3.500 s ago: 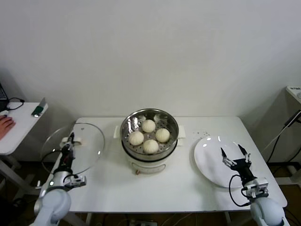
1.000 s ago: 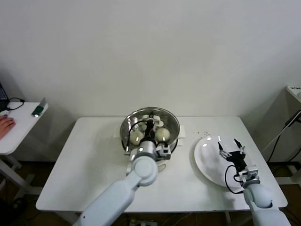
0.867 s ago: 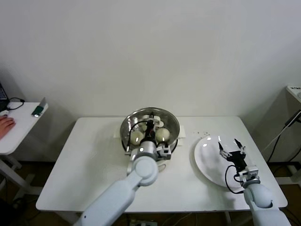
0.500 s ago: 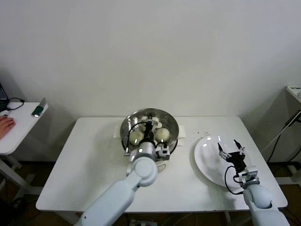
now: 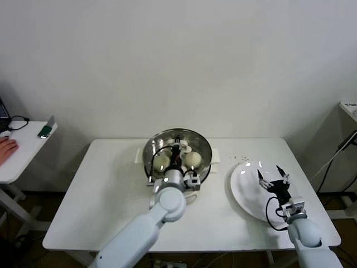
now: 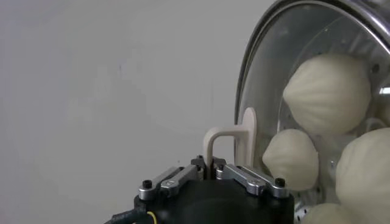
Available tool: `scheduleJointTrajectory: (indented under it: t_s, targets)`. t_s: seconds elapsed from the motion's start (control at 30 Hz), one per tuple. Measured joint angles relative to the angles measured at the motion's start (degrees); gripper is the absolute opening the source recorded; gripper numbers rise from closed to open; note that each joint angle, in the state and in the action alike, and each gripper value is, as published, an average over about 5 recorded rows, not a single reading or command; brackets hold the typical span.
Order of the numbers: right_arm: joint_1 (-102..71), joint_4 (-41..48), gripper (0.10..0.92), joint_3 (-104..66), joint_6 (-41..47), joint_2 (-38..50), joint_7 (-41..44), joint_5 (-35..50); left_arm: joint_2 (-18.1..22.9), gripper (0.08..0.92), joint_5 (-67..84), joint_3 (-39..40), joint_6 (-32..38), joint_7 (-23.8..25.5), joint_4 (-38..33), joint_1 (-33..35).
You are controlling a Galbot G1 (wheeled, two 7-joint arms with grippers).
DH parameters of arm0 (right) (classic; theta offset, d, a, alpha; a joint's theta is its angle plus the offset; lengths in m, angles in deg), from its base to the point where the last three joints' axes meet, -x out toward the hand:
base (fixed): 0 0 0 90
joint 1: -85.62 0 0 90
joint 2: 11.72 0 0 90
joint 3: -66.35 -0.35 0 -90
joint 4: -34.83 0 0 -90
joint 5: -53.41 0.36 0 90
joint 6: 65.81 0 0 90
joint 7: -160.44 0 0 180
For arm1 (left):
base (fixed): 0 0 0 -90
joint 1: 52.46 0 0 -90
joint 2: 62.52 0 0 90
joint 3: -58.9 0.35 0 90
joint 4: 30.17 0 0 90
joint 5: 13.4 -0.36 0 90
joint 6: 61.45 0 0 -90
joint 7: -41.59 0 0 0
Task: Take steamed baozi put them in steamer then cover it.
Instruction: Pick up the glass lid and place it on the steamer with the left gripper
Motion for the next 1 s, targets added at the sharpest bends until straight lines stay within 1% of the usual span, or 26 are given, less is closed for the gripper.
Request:
scheduleJointTrajectory:
  t_s: [0.5, 0.6, 0.73, 1.0]
  targets:
    - [-0.4, 0.0, 0.823, -0.5, -0.2, -0.2, 0.5, -0.5, -0.1, 0.147, 1.3, 0.5, 0.0, -2.1, 0.2, 0.2]
    - [-0.5, -0.1, 0.823, -0.7, -0.1, -0.2, 0.5, -0.5, -0.2, 0.168, 1.1, 0.4, 0.0, -2.0, 0.2, 0.3]
    - [-0.8, -0.5, 0.823, -1.0, 0.5, -0.1, 0.4, -0.6, -0.8, 0.264, 1.1, 0.3, 0.1, -1.4, -0.6, 0.1]
    - [-1.4, -1.6, 0.823, -1.6, 3.4, 0.1, -0.1, -0.8, -3.0, 0.498, 2.4, -0.5, 0.0, 0.1, -4.5, 1.1]
